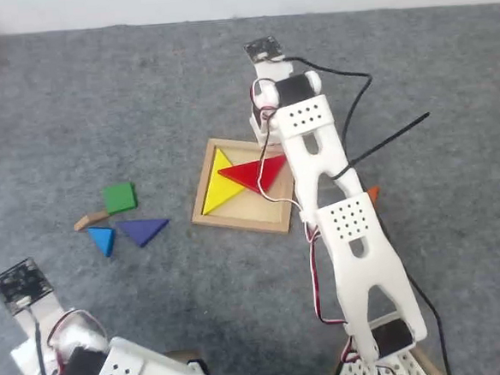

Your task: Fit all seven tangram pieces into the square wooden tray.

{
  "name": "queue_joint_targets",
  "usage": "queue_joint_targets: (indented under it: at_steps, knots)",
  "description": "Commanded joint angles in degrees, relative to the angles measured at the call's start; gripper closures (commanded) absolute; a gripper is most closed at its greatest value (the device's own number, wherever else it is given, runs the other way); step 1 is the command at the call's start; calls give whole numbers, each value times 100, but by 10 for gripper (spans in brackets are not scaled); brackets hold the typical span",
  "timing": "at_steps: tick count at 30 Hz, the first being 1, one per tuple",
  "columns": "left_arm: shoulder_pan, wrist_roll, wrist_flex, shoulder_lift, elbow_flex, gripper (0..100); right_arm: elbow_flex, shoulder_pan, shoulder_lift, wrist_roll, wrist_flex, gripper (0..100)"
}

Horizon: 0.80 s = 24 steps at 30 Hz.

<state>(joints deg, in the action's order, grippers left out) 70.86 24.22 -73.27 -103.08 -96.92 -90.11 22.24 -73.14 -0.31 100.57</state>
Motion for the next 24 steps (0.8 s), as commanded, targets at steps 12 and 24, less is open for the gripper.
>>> queue_joint_targets:
  at_steps: [12,24]
  knots:
    - [18,53,-35,-88,40,900,105,760,444,-44,268,553]
    - [35,53,-35,-88,40,900,4422,1086,3758,-9,207,553]
